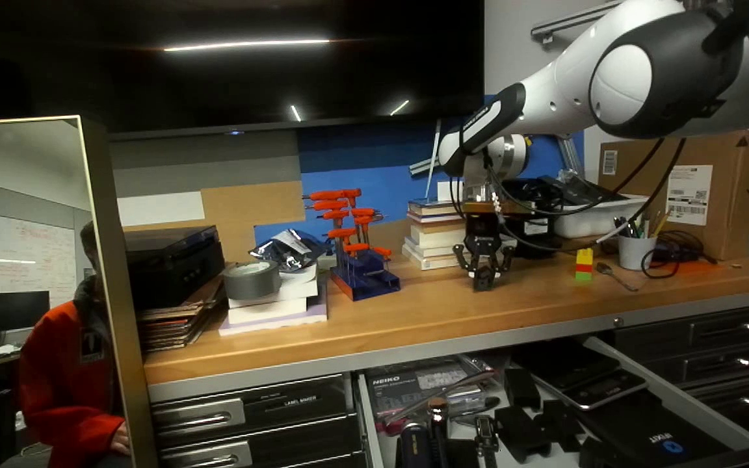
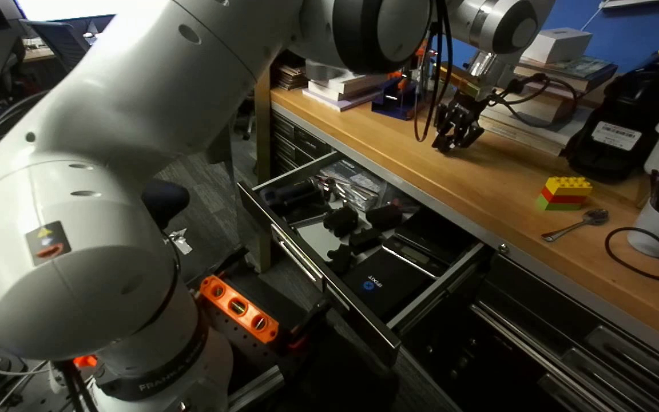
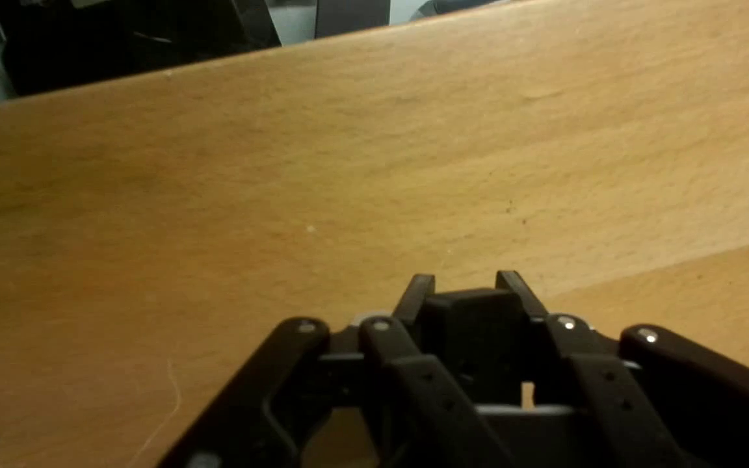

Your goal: Put the black objects in the drawer and close it

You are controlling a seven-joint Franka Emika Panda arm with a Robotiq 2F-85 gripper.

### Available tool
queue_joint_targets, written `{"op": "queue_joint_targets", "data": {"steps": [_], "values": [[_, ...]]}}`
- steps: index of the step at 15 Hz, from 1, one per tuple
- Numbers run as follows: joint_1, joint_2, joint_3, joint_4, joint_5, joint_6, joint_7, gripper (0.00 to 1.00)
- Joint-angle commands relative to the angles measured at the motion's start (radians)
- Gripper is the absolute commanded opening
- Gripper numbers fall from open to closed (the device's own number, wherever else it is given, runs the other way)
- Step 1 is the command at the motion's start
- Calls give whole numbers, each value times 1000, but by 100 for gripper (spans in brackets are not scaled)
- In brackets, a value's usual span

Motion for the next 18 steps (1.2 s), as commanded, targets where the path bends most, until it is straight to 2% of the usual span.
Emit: {"op": "queue_joint_targets", "data": {"steps": [1,7,9,18], "values": [[14,-156,5,-242,5,89,-30,16],[38,-322,-9,-506,38,360,-20,16],[45,-383,-16,-598,45,418,-1,16],[74,-687,-39,-1047,35,466,11,16]]}}
